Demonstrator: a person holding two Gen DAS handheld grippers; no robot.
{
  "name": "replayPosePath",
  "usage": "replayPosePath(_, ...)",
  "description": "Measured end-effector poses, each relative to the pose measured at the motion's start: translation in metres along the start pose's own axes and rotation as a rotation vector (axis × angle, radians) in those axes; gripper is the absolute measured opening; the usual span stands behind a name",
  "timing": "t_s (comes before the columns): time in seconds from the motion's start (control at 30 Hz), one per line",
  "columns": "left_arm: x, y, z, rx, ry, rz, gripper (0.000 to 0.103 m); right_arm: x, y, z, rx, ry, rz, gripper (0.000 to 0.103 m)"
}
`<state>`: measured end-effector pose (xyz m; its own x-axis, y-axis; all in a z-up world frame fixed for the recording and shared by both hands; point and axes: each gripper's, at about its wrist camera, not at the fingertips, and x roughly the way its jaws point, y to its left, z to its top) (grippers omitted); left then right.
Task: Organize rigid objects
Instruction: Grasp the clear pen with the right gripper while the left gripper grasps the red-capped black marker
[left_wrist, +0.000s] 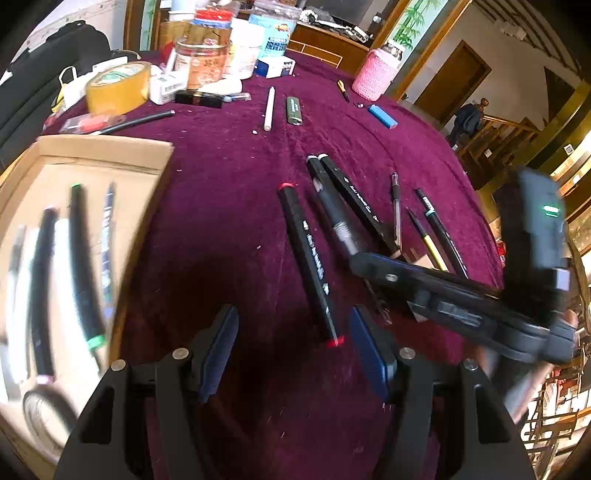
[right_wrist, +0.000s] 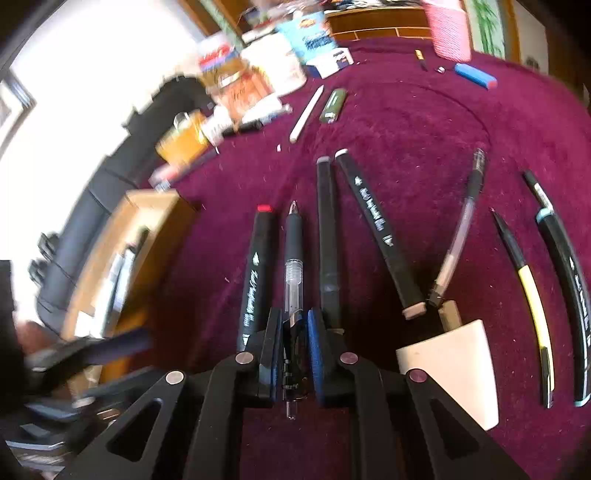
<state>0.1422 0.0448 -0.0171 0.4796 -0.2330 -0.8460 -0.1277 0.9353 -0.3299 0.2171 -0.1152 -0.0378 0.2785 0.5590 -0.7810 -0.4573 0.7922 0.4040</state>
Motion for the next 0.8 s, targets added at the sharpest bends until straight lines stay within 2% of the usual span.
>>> replayPosePath(0.07, 0.015, -0.003, 0.008, -0.010, 0.037, -0.004, 0.062, -0.008, -0.004, 0.000, 0.033, -0.028, 0.049, 0.014)
replayPosePath(0.27, 0.048, -0.013, 0.023, 0.004, 0.071, 0.076, 0.056, -0.028, -0.009, 0.002, 0.083, -0.120, 0.056, 0.014)
replayPosePath(0.37, 0.054, -0.021, 0.027, 0.030, 0.040, 0.130, 0.053, -0.029, -0.009, 0.002, 0.089, -0.121, 0.043, 0.014)
replayPosePath(0.47, 0.057, -0.025, 0.029, 0.060, 0.012, 0.191, 0.040, -0.026, -0.008, 0.003, 0.082, -0.115, 0.026, 0.014)
replayPosePath(0.57, 0.055, -0.021, 0.028, 0.056, -0.004, 0.216, 0.024, -0.026, -0.009, 0.001, 0.079, -0.113, 0.026, 0.015)
replayPosePath(0.7, 0.047, -0.011, 0.027, 0.051, -0.004, 0.188, 0.015, -0.024, -0.010, 0.001, 0.081, -0.104, 0.033, 0.015)
replayPosePath(0.8, 0.034, -0.006, 0.018, 0.039, -0.005, 0.149, 0.015, -0.022, -0.007, 0.001, 0.065, -0.102, 0.032, 0.015)
